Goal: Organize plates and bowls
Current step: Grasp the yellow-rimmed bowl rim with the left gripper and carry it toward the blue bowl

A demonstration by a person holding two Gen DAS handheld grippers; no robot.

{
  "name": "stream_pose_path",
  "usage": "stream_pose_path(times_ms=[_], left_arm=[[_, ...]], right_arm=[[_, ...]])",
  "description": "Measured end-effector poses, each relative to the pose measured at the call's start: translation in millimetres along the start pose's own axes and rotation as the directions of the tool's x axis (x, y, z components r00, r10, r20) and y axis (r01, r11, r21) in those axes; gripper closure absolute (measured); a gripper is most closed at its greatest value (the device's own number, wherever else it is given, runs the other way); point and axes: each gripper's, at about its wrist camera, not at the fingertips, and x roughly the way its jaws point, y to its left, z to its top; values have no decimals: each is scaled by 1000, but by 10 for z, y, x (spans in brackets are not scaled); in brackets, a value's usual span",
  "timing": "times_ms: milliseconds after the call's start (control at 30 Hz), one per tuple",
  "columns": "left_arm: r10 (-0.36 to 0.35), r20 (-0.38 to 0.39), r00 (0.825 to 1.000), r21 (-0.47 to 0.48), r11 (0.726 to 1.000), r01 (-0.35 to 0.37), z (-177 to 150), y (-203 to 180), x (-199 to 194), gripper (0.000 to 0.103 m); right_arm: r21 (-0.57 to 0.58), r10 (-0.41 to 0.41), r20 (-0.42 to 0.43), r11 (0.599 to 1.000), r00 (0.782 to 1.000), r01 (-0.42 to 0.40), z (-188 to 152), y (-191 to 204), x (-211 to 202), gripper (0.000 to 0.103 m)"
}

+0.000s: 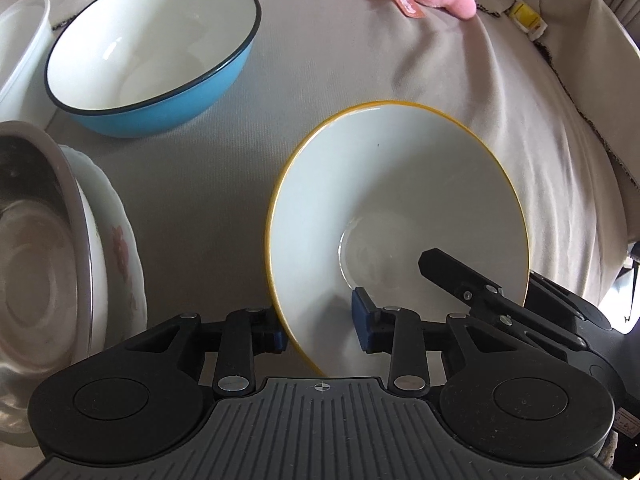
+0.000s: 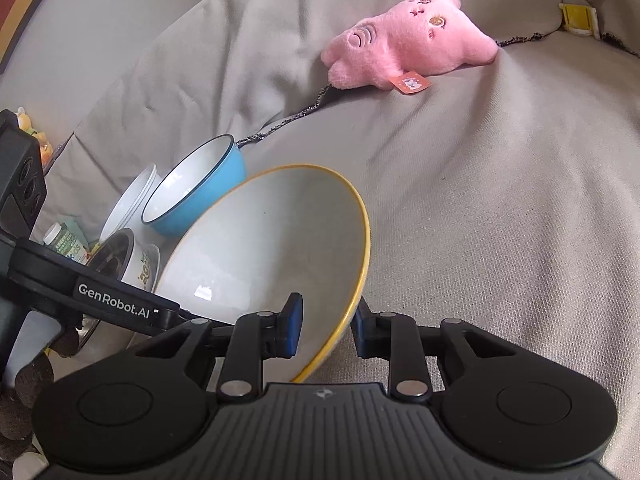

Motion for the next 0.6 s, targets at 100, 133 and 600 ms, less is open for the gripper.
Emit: stream_pose_path(times_ms=[100, 133, 600], left_arm=[[1, 19, 1000, -14, 1000, -1, -18, -1, -32, 72], [2, 26, 1000, -15, 1000, -2, -24, -5, -46, 73], [41, 246, 968, 47, 997, -54, -173, 69, -480, 76]], right_arm=[[4, -1, 4, 1000, 1000, 1, -7, -11, -6, 78], [3, -4, 8, 1000, 1000, 4, -7, -14, -12, 78], [25, -53, 71, 998, 996, 52, 26, -43, -123, 78]])
